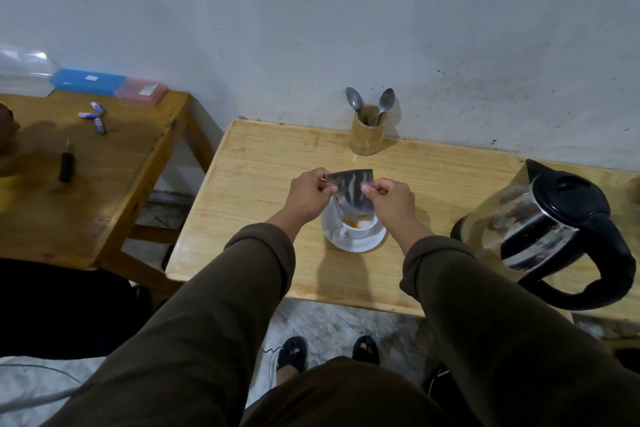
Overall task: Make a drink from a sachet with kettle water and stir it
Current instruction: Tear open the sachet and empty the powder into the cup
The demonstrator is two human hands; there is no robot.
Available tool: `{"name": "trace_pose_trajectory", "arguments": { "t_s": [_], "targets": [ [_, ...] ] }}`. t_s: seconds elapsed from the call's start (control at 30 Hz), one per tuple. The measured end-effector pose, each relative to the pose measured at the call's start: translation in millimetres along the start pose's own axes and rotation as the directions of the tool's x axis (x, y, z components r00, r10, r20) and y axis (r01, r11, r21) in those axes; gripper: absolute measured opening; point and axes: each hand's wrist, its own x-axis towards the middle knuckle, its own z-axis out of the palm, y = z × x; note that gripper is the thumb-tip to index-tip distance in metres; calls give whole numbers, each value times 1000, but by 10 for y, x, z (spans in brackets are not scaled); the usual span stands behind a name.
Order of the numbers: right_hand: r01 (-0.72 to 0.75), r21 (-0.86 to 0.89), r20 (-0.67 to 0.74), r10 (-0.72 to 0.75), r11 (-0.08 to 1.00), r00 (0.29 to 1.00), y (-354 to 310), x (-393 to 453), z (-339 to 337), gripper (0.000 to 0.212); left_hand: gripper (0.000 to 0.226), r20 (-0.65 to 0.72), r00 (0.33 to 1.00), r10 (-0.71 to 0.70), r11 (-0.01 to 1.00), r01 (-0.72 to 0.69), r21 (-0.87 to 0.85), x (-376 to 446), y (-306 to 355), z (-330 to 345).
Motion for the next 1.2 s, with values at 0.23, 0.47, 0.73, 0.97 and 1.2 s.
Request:
{"name": "trace_pose_trajectory", "arguments": {
  "t_s": [0.23,0.47,0.73,0.97,1.2],
  "targets": [
    [-26,67,-12,27,997,1000,-257,63,87,12,23,-82,990,-114,973,94,-211,76,-31,-90],
    [-148,88,11,147,985,989,-477,78,511,35,23,-141,970,-197,946,151,-286,67,-302,-262],
    [-230,-159,146,254,960,956,-406,-112,1306,43,25,-161,950,-268,959,248,-135,-39,-1010,-439],
    [-272,-310,98,315,911,944,-255,-137,1626,47,24,-61,963,-261,962,265,70,52,-1327,-366],
    [-325,-330,56,362,886,931,-224,-66,1689,47,27,-103,966,-238,958,251,142,120,-1313,-284]
  ]
}}
